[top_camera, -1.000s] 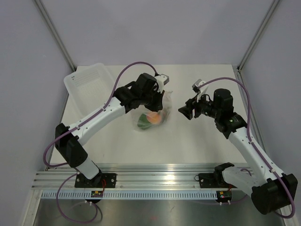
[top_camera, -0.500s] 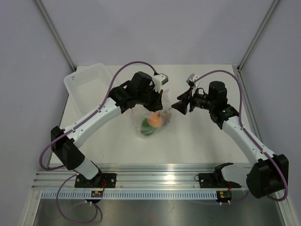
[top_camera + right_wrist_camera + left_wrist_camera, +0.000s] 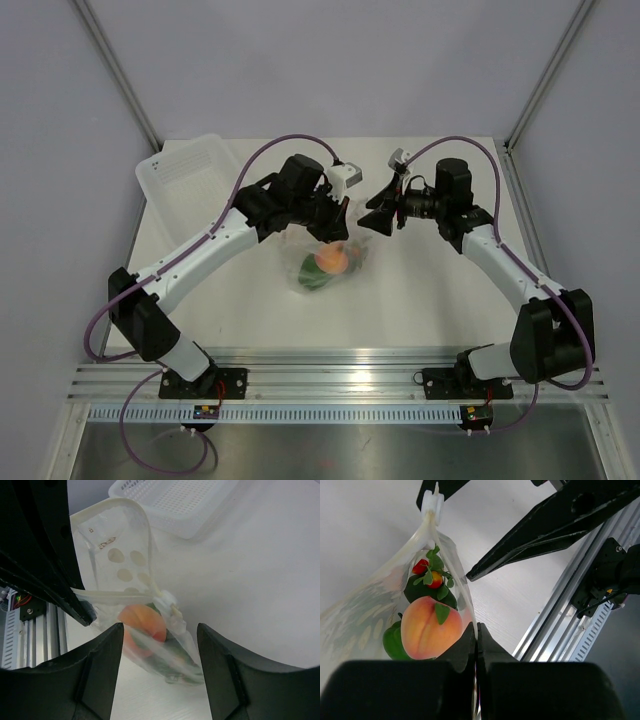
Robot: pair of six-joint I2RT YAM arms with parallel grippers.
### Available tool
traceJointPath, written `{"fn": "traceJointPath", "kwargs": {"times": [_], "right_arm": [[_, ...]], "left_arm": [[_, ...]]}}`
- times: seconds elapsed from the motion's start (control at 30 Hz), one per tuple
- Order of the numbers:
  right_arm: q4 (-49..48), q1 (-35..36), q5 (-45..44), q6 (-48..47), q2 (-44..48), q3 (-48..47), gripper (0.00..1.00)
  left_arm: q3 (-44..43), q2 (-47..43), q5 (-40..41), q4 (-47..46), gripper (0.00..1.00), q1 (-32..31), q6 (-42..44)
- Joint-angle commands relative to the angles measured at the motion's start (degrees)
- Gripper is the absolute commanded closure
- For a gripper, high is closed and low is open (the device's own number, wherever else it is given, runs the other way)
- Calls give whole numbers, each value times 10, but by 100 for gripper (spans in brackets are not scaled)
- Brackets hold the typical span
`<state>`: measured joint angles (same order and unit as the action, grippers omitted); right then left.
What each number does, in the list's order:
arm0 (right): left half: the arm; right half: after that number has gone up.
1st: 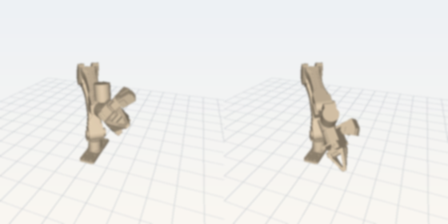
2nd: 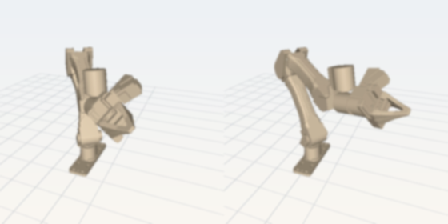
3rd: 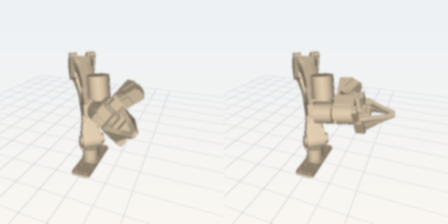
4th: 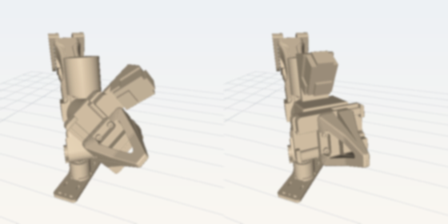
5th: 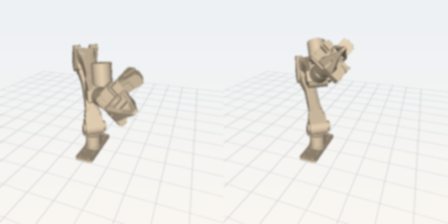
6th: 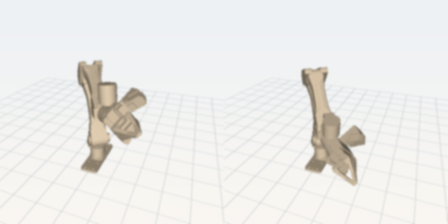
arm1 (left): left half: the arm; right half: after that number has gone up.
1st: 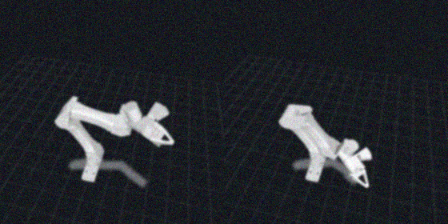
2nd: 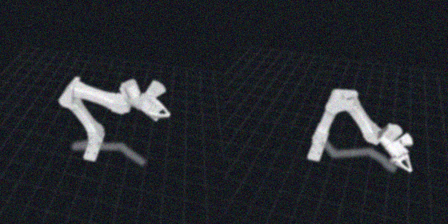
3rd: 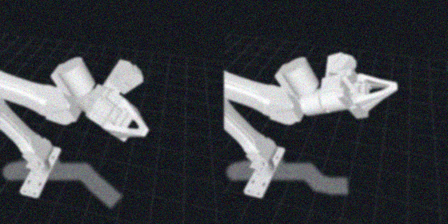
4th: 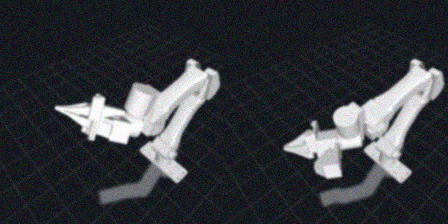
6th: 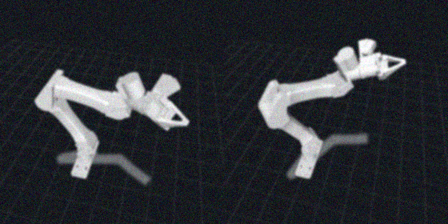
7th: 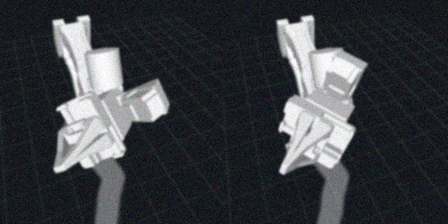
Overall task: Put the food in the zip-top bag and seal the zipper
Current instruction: Adjust the zipper food storage bag at the center of the board.
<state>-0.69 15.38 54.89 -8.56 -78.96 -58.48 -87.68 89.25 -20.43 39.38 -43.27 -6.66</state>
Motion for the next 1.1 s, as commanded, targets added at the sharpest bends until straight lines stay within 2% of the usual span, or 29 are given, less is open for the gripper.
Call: {"fn": "traceJointPath", "kwargs": {"times": [0.0,0.17,0.23,0.3,0.33,0.43,0.53,0.57,0.6,0.67,0.8,0.93,1.07], "right_arm": [[-38,-3,55,6,-16,-36,32],[-15,-3,107,8,-54,-66,36],[-9,-3,115,10,-61,-68,52],[-28,-3,119,23,-64,-60,63],[-40,-3,119,32,-63,-53,72],[-84,-3,107,59,-52,-27,85],[-103,-3,92,69,-40,-13,93],[-103,-3,87,70,-36,-12,100],[-102,-3,85,70,-34,-11,100],[-101,-3,83,67,-28,-8,100],[-74,-3,84,46,-11,-1,100],[-58,-3,87,28,12,6,100],[-36,-3,93,13,42,12,100]], "left_arm": [[-1,-27,-32,-18,100,1,18],[-2,-25,-25,-14,100,1,23],[-2,-24,-24,-14,100,1,23],[0,-23,-22,-15,100,2,23],[1,-22,-21,-16,100,2,23],[1,-22,-19,-14,100,1,25],[2,-27,-26,-12,98,2,26],[-1,-29,-42,-11,64,2,25],[-5,-30,-54,-4,44,2,27],[-20,-36,-56,21,21,2,45],[-42,-75,13,54,18,6,79],[-93,-84,-5,39,23,19,99],[-147,-37,-44,33,27,19,143]]}}
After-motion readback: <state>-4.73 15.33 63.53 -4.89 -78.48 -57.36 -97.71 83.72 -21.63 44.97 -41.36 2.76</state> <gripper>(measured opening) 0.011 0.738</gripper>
